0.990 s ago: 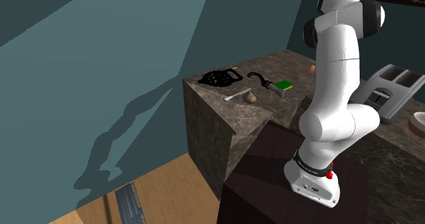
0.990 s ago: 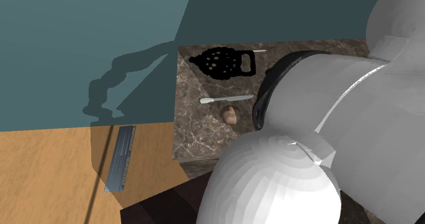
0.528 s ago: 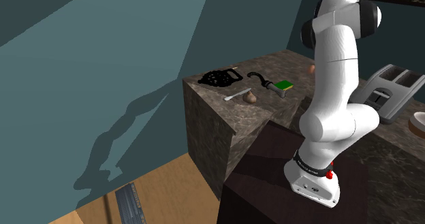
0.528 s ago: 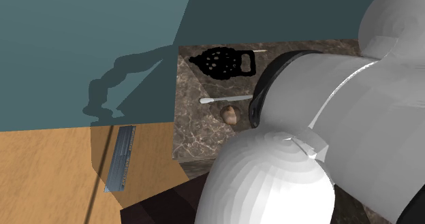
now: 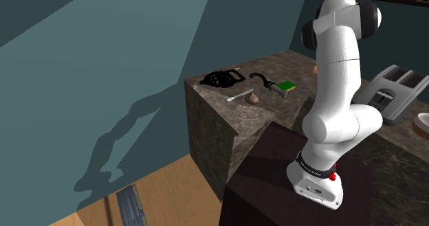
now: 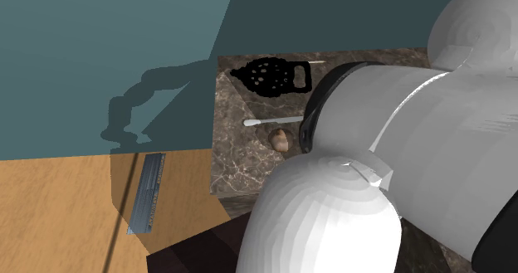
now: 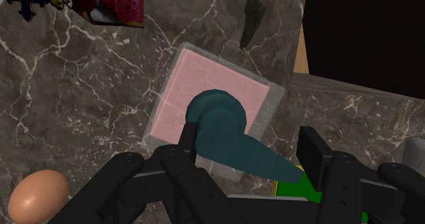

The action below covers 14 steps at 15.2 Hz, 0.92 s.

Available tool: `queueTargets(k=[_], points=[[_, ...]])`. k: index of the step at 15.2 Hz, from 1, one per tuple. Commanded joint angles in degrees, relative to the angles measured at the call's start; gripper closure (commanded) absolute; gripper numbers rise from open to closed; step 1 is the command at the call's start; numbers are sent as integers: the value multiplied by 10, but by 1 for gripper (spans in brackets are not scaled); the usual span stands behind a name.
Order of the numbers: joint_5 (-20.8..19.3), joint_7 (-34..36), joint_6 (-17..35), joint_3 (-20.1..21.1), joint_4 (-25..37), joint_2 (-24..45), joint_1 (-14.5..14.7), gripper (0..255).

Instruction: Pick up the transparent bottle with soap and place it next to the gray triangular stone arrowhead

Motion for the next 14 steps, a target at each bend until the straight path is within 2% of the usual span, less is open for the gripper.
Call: queueTargets(k=[1, 5, 6, 11, 14], points=[[0, 0, 1, 0, -2, 0, 1, 255], [0, 0, 1, 0, -2, 0, 1, 255], [0, 0, 1, 0, -2, 0, 1, 0], [0, 0, 2, 0, -2, -1, 1, 0], [-6, 8, -55, -2, 60, -2, -15, 0]])
